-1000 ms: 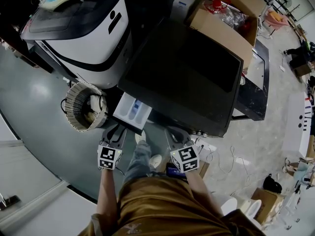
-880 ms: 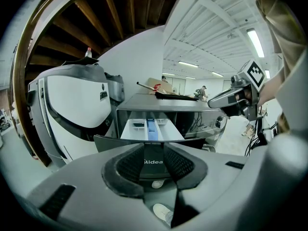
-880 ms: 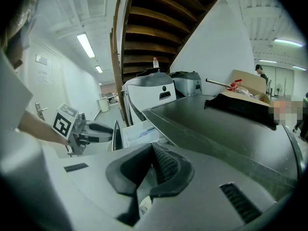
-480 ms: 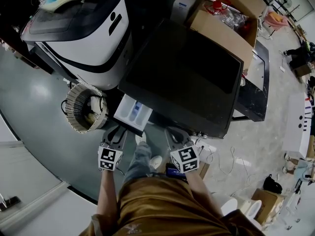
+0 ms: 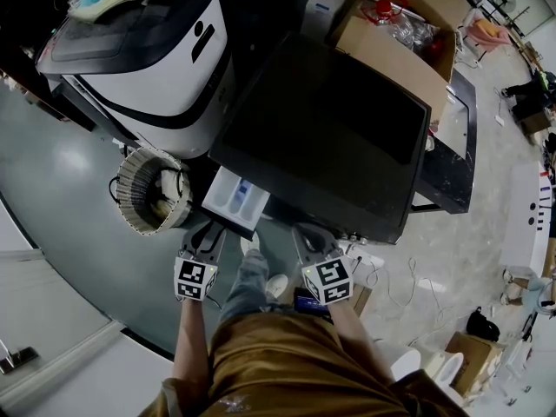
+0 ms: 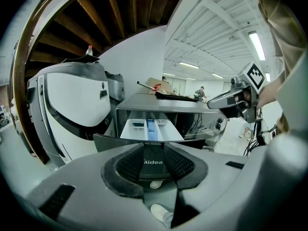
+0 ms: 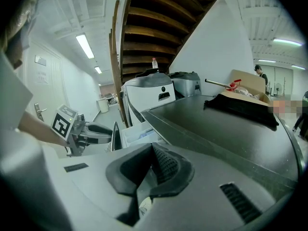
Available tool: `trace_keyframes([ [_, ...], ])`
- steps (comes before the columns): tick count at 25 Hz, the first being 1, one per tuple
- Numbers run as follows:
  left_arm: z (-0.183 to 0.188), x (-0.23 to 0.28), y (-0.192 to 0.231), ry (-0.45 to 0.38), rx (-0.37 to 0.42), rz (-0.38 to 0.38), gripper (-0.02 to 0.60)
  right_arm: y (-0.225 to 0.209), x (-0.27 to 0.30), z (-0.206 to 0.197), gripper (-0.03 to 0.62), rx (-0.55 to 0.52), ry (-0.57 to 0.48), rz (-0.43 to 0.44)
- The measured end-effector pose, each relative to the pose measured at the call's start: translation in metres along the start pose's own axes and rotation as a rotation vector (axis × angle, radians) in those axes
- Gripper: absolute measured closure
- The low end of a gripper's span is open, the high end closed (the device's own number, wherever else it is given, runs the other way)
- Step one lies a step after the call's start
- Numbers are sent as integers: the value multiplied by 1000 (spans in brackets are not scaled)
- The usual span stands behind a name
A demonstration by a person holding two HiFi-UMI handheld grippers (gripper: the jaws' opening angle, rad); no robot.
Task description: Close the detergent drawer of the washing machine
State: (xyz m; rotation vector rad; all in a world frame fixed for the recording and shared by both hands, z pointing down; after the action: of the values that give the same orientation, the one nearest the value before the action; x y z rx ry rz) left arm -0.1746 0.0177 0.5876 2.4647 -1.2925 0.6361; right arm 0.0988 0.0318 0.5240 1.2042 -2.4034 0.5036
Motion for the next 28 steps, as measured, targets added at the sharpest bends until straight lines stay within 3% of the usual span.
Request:
trace_keyframes([
  [28,9,15,1,2,4,-4,446,-2,6,0,582,5,4,8],
])
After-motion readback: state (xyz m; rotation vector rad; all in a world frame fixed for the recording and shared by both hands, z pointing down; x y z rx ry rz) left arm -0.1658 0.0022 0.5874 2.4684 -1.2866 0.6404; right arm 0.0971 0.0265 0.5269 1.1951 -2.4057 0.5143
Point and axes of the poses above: the fingertips, and each gripper's own axes: x forward along the fingers, y to its left, z out of its top, the point moved 9 cm from there along -x, backward along the fingers, and after that the axes turned 4 degrees about z, right-handed, at the moved point
